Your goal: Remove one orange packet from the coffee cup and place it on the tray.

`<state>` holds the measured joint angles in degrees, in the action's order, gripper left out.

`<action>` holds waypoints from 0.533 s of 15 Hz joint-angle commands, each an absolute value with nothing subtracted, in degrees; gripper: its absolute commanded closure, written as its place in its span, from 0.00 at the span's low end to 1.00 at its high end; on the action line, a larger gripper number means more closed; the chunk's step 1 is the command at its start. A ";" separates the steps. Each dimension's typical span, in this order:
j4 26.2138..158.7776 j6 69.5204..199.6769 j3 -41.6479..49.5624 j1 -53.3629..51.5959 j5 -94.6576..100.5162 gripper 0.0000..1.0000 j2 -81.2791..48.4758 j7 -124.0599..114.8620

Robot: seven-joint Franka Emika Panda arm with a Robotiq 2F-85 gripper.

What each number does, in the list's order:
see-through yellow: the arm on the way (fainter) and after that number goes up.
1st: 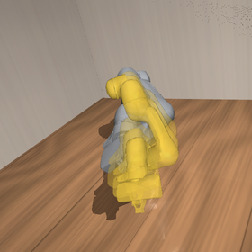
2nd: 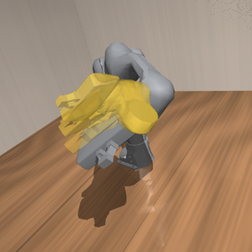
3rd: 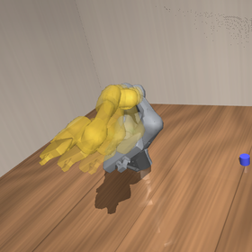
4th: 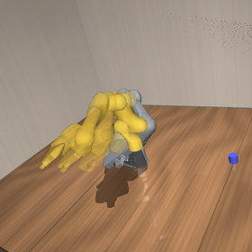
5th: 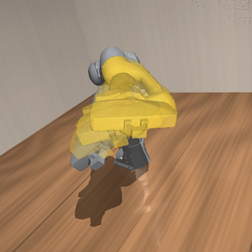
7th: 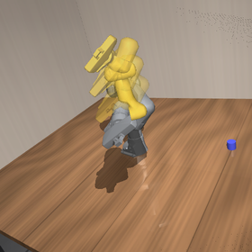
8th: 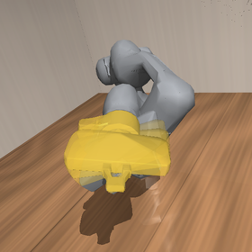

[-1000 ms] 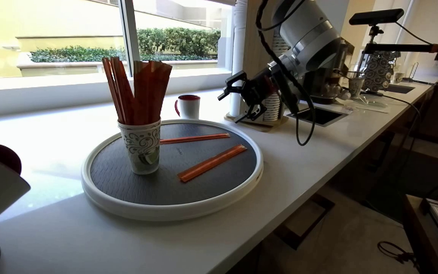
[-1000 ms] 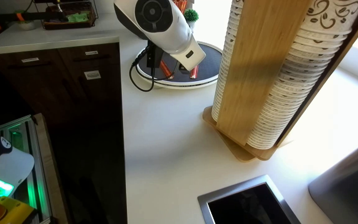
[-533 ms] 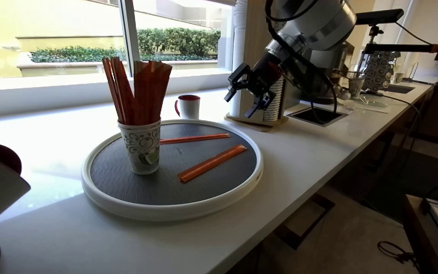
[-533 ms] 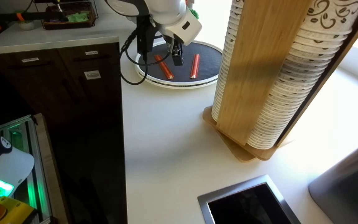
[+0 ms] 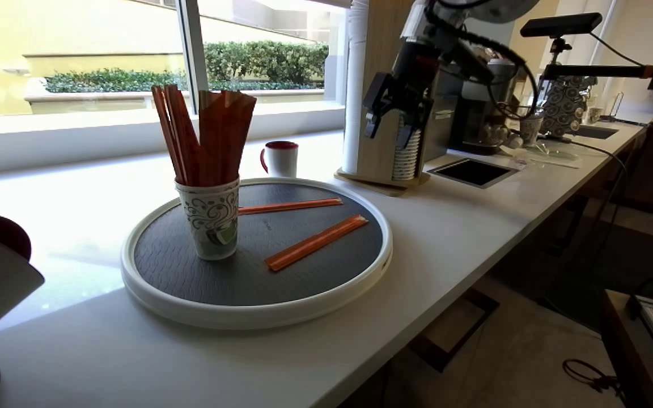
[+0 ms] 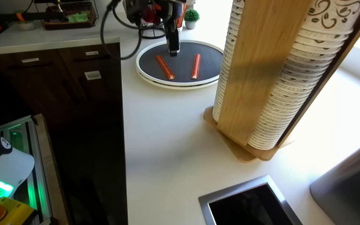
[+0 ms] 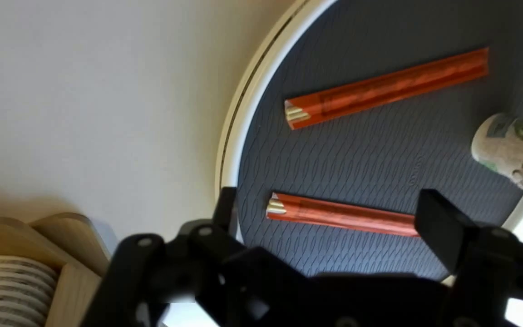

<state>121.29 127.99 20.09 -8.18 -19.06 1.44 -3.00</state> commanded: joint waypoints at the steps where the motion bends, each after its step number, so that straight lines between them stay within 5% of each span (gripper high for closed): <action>1: 117.93 111.78 11.65 -3.12 -11.43 0.00 8.55 -9.71; 6: 109.35 93.30 0.54 -1.98 3.04 0.00 16.52 -17.44; 8: 109.51 95.50 0.80 -0.97 -0.06 0.00 15.49 -15.95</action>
